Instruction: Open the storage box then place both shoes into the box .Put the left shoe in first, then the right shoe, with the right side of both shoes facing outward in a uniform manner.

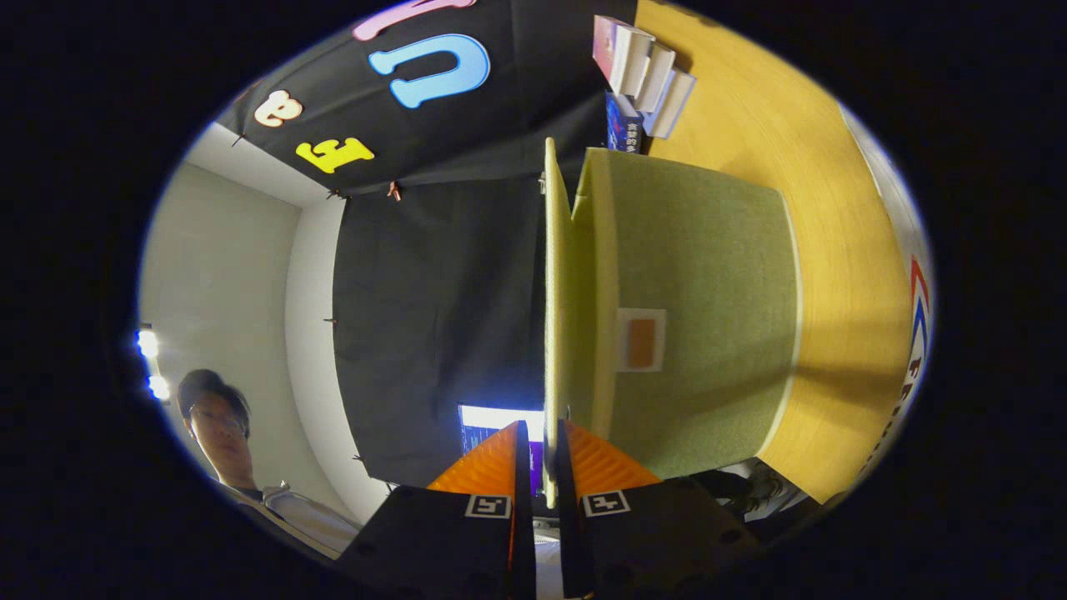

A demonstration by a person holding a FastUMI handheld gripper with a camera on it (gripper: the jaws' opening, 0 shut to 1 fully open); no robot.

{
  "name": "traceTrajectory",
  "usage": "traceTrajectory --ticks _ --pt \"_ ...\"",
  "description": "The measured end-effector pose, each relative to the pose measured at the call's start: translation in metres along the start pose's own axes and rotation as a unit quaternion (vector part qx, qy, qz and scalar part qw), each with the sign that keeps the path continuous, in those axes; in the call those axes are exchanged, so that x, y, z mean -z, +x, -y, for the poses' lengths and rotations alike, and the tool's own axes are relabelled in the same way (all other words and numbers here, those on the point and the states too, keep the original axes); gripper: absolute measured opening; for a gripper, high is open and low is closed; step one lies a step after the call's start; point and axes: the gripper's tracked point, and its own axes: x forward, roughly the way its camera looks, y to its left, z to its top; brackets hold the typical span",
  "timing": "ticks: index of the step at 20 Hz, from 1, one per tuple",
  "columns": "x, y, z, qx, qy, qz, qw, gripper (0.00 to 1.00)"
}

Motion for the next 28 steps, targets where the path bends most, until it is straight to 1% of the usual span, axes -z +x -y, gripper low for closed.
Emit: traceTrajectory --ticks 3,7,8,13,15,20,22,25,26,28 --pt "-0.003 0.021 -0.035 0.003 -0.046 0.001 0.999 0.16" --pt "-0.006 0.059 -0.053 0.038 -0.094 -0.013 0.995 0.16" --pt "-0.008 0.069 -0.059 0.041 -0.098 -0.015 0.994 0.16" --pt "-0.012 0.123 -0.092 0.031 -0.104 -0.022 0.994 0.16" --pt "-0.013 0.146 -0.100 0.037 -0.105 -0.024 0.993 0.17" --pt "-0.010 0.203 -0.107 0.055 -0.091 -0.033 0.994 0.17" --pt "-0.016 0.228 -0.105 0.068 -0.067 -0.024 0.995 0.17" --pt "-0.027 0.260 -0.106 0.080 0.003 -0.006 0.997 0.16" --pt "-0.031 0.266 -0.108 0.081 0.012 0.001 0.997 0.16" --pt "-0.035 0.273 -0.105 0.084 0.004 0.010 0.996 0.16"
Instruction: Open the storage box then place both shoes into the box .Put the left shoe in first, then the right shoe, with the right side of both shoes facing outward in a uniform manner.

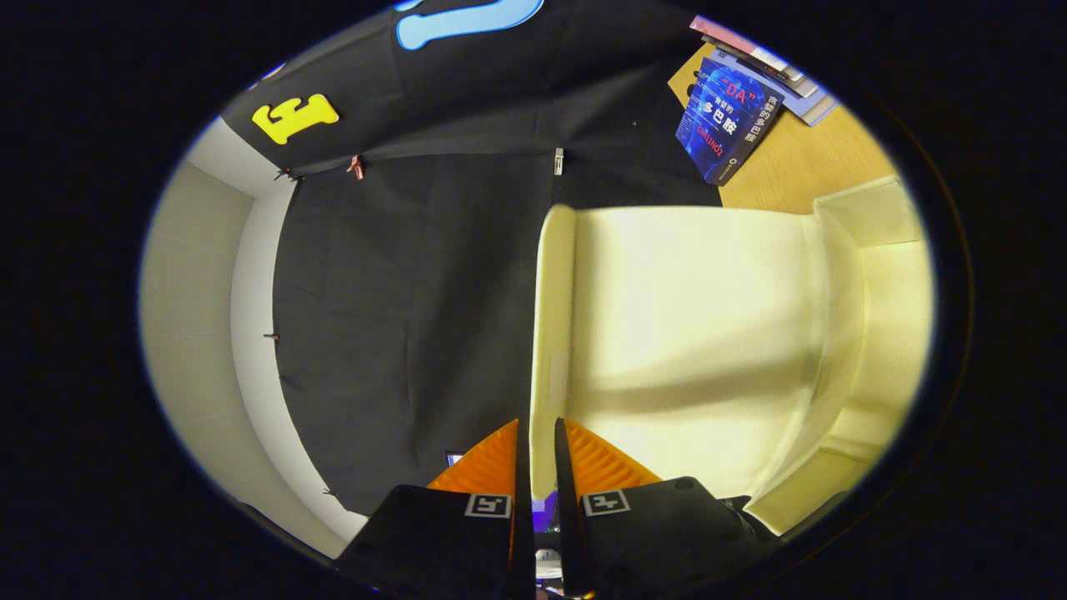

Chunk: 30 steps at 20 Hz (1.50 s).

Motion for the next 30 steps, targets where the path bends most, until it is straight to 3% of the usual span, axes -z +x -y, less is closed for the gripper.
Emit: traceTrajectory --ticks 6,10,15,18,21,24,28,30 --pt "-0.008 -0.020 0.009 0.003 0.007 0.015 1.000 0.16" --pt "-0.021 -0.067 0.005 -0.008 -0.004 0.038 0.999 0.29" --pt "-0.042 -0.149 0.022 0.021 -0.053 0.087 0.995 0.70" --pt "-0.054 -0.205 0.051 0.088 -0.098 0.125 0.983 0.95" --pt "-0.067 -0.262 0.072 0.158 -0.149 0.164 0.962 0.97" --pt "-0.068 -0.316 0.110 0.251 -0.196 0.178 0.931 0.97" --pt "-0.059 -0.385 0.173 0.381 -0.206 0.159 0.887 0.97" --pt "-0.049 -0.405 0.200 0.415 -0.202 0.144 0.875 0.97"
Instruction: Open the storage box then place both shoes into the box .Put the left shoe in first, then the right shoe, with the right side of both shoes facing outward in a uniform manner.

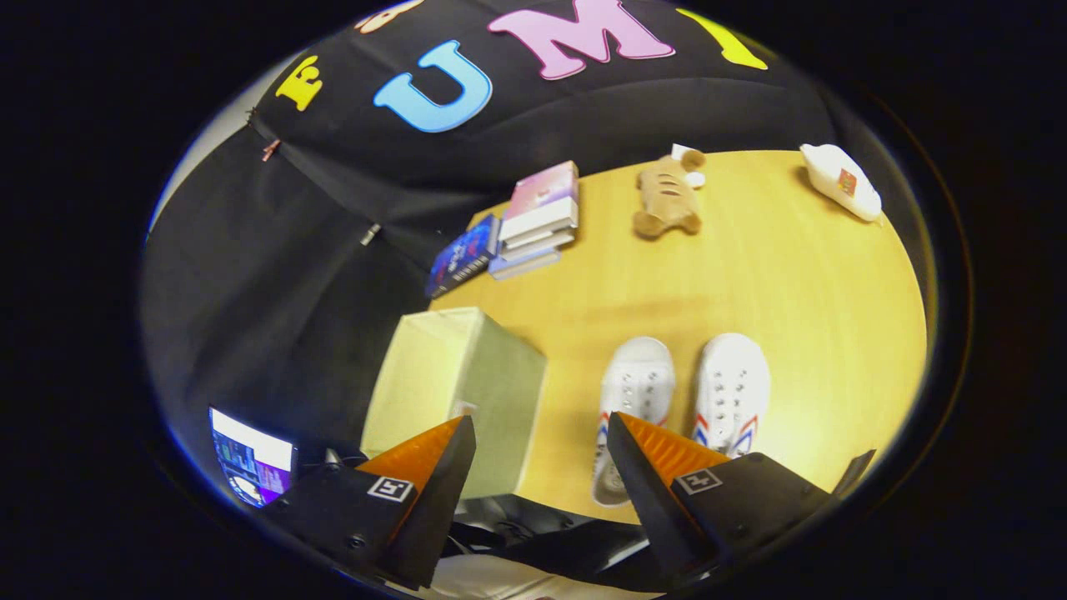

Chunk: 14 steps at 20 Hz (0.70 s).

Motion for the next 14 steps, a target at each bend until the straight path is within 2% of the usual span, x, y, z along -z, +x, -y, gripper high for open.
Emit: traceTrajectory --ticks 7,9,14 --pt "0.045 0.041 0.057 0.067 -0.101 -0.044 0.992 0.97" --pt "0.047 0.060 0.072 0.090 -0.101 -0.057 0.989 0.93" --pt "0.052 0.100 0.095 0.114 -0.085 -0.092 0.986 0.91"
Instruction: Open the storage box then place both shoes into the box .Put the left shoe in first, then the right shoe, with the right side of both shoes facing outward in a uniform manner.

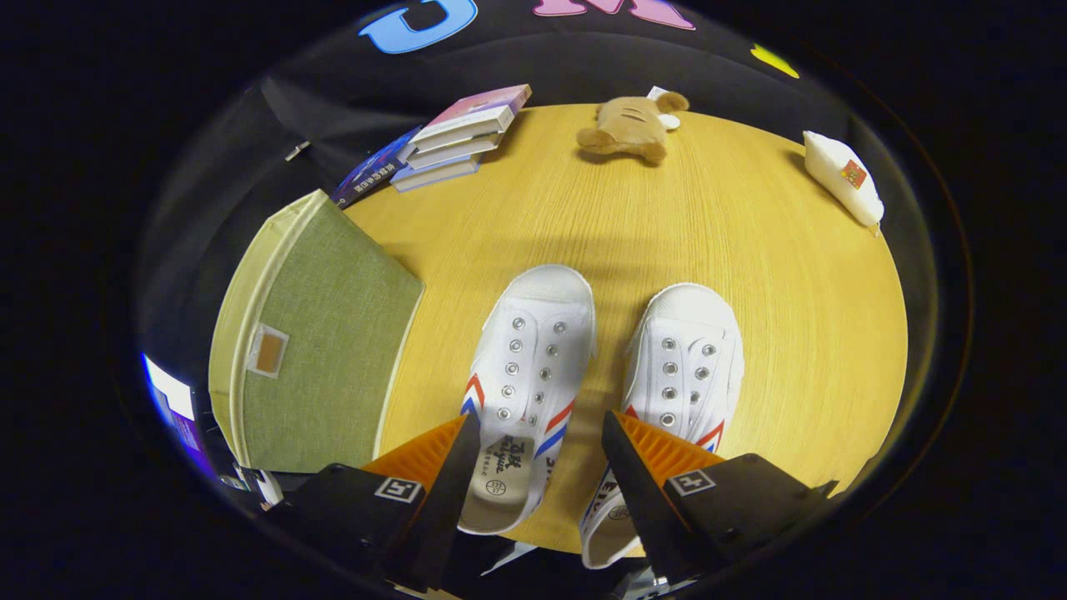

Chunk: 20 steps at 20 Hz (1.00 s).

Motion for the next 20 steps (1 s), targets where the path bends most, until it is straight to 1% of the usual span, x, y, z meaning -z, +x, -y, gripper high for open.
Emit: traceTrajectory --ticks 2,3,4,5,6,8,10,11,12,13,20 --pt "0.003 0.014 -0.002 0.007 -0.013 -0.009 1.000 0.81" --pt "0.005 0.019 -0.004 0.011 -0.019 -0.014 1.000 0.73" --pt "0.008 0.022 -0.003 0.023 -0.026 -0.016 0.999 0.69" --pt "0.005 0.022 -0.004 0.031 -0.026 -0.010 0.999 0.59" --pt "0.007 0.024 0.002 0.050 -0.029 -0.010 0.998 0.58" --pt "0.007 0.021 0.007 0.067 -0.004 -0.008 0.998 0.30" --pt "0.007 0.022 0.008 0.061 0.014 -0.013 0.998 0.12" --pt "0.005 0.021 0.008 0.056 0.022 -0.011 0.998 0.09" --pt "0.005 0.020 0.008 0.048 0.030 -0.008 0.998 0.09" --pt "0.004 0.019 0.006 0.041 0.035 -0.001 0.999 0.06" --pt "-0.009 -0.010 -0.005 0.018 0.077 0.013 0.997 0.05"
